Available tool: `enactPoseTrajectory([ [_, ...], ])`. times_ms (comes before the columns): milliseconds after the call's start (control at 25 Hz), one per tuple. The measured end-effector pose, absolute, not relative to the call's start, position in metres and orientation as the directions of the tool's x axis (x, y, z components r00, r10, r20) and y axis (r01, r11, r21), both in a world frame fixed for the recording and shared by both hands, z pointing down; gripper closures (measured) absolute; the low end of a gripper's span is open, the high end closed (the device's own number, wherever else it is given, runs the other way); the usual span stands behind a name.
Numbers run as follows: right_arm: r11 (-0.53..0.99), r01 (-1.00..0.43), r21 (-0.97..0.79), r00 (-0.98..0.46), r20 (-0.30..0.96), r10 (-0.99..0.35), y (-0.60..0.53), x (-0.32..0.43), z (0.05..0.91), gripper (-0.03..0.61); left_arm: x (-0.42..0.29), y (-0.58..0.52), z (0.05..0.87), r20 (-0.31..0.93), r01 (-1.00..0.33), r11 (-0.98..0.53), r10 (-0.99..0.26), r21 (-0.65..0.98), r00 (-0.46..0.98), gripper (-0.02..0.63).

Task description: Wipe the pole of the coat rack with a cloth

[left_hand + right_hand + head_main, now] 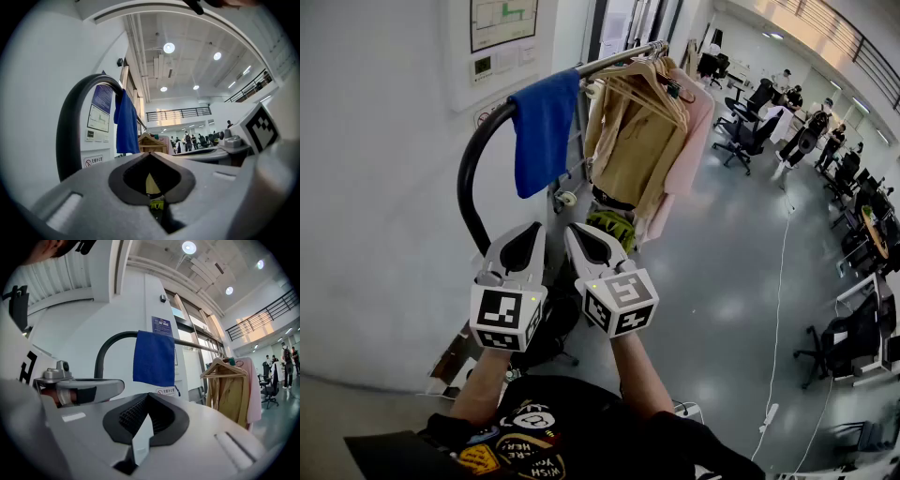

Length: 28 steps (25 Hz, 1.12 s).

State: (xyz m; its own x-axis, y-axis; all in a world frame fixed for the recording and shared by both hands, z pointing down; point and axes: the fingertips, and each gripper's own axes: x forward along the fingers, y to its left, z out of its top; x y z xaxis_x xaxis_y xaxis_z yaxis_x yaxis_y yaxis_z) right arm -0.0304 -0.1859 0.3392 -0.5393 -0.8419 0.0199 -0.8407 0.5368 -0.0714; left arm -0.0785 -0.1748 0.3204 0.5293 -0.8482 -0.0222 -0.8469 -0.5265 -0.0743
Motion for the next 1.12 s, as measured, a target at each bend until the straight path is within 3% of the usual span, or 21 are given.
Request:
enactPoseTrajectory([
  [640,0.552,-0.832,-0.057,-0.552,-0.008,-0.834,-0.214,-0.037,0.330,0.577,-0.085,-0.184,0.314,-0.040,-0.832,-0.549,-0.832,-0.080,0.553,0.612],
  [1120,0.532,-0.838,0.121,-0.546,-0.213,-0.811,-0.268,-0.064,0.172,0.577,-0.081,-0.191,0.276,-0.100,-0.784,-0.612,-0.778,-0.107,0.621,0.612],
])
